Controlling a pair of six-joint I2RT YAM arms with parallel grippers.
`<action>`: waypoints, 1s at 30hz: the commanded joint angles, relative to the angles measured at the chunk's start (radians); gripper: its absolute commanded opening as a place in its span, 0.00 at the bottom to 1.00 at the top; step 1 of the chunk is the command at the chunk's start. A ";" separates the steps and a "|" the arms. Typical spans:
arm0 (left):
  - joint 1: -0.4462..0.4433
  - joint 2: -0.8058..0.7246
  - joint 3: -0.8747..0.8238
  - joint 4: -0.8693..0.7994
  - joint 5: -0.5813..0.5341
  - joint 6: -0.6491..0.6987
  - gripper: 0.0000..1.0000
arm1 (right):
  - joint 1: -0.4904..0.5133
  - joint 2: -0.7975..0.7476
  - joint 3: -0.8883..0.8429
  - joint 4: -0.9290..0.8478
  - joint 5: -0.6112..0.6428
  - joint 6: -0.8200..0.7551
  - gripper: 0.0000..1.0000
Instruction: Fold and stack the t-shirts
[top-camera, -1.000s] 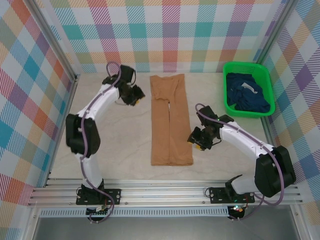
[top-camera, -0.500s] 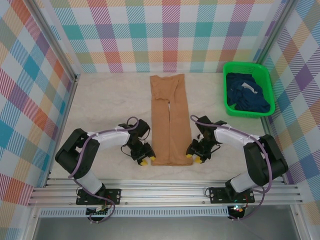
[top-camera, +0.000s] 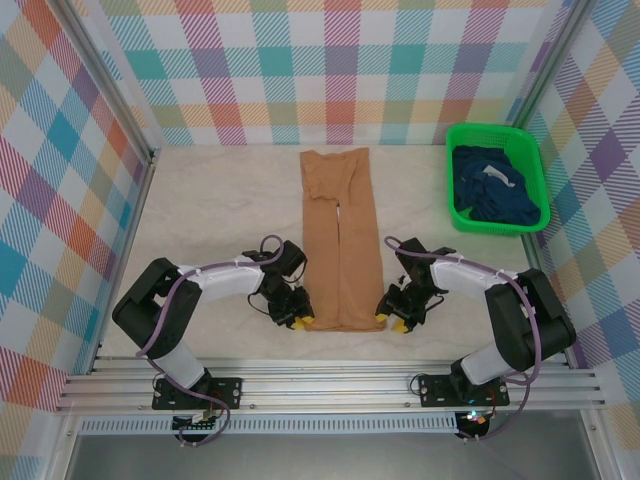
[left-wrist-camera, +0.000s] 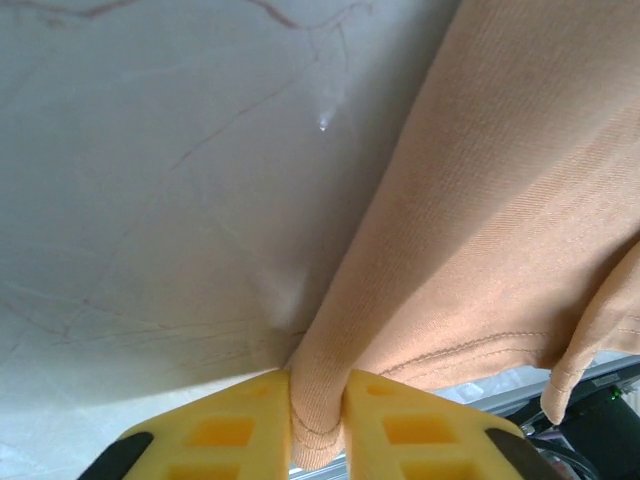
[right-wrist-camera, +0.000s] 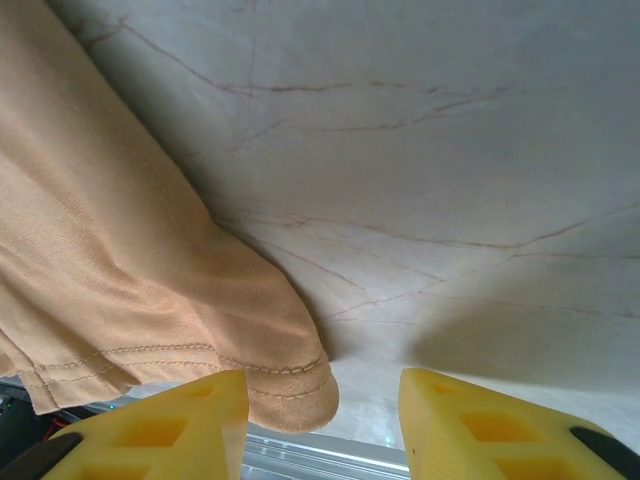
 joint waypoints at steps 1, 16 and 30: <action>-0.016 0.001 -0.011 -0.029 0.016 0.010 0.15 | -0.004 0.002 -0.011 0.041 -0.028 0.018 0.43; -0.022 0.017 0.015 -0.036 0.008 0.021 0.08 | 0.025 0.025 -0.031 0.062 -0.018 0.097 0.31; -0.021 0.008 0.010 -0.049 -0.005 0.029 0.04 | 0.027 0.047 -0.038 0.081 0.026 0.094 0.10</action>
